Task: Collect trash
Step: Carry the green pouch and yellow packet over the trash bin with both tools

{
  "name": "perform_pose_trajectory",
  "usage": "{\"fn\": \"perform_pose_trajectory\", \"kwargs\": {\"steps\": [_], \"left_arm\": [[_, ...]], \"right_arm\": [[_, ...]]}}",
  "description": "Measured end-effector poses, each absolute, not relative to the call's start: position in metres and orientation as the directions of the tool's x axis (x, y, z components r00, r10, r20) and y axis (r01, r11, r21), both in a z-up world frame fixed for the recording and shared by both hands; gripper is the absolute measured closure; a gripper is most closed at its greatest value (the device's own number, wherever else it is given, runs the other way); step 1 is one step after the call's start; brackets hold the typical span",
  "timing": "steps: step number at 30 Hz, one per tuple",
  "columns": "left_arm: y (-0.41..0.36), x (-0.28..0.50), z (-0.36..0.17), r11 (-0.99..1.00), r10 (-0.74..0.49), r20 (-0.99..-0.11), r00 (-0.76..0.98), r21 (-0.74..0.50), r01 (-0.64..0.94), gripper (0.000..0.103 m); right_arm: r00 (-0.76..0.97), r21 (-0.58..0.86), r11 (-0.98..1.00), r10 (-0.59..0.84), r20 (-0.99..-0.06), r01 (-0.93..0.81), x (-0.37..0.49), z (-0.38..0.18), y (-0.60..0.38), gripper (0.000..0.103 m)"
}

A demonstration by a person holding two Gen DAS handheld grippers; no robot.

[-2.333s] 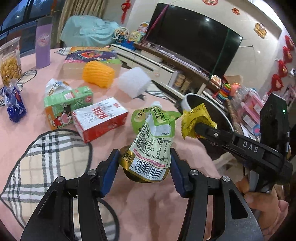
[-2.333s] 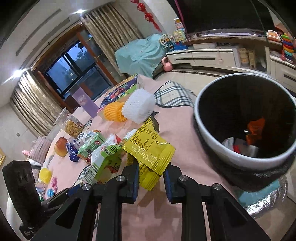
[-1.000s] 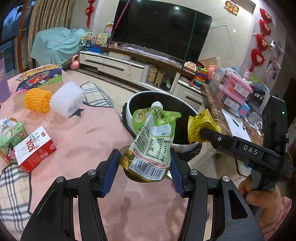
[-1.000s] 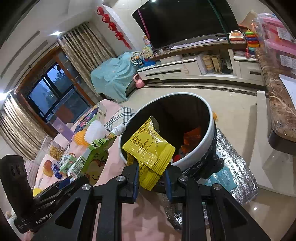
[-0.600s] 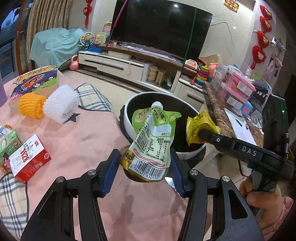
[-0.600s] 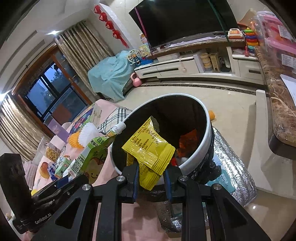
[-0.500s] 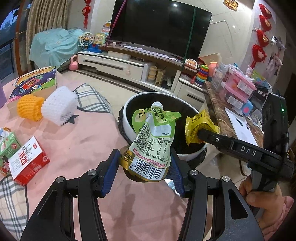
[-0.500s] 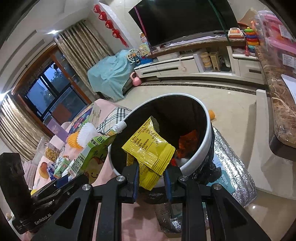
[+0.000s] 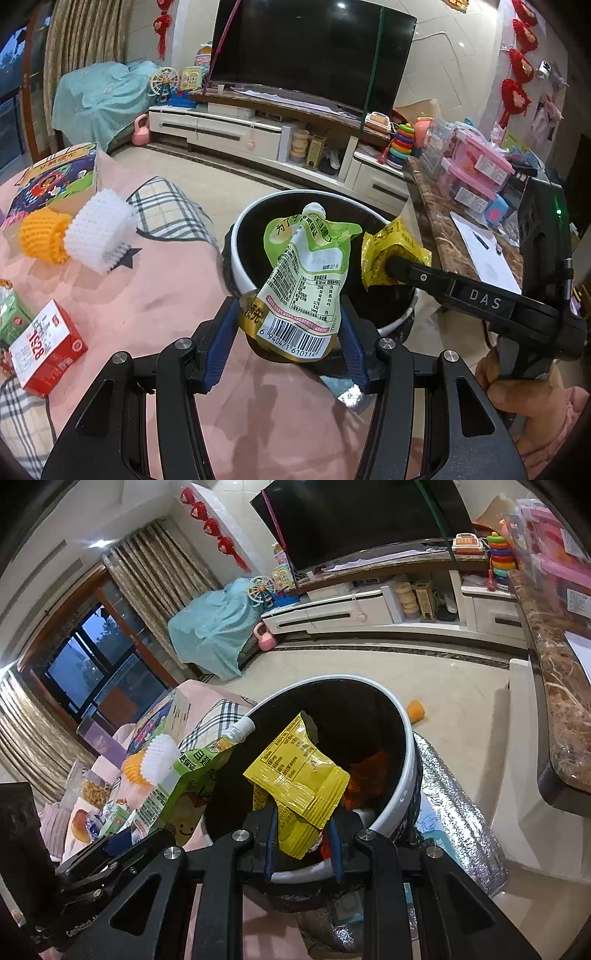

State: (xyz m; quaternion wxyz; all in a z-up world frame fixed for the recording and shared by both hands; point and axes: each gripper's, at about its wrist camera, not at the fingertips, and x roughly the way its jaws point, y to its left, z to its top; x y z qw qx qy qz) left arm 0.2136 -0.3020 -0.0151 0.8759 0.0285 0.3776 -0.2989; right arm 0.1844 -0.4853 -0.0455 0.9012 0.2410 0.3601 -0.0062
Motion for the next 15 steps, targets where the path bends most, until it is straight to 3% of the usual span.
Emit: {"fn": "perform_pose_trajectory", "kwargs": {"steps": [15], "left_arm": [[-0.32,0.229,-0.018,0.815,-0.493,-0.697,0.521,-0.16,0.557,0.051]], "right_arm": [[0.723,0.432,0.879,0.163,-0.672,0.204,0.199,-0.052,-0.496,0.078]]}}
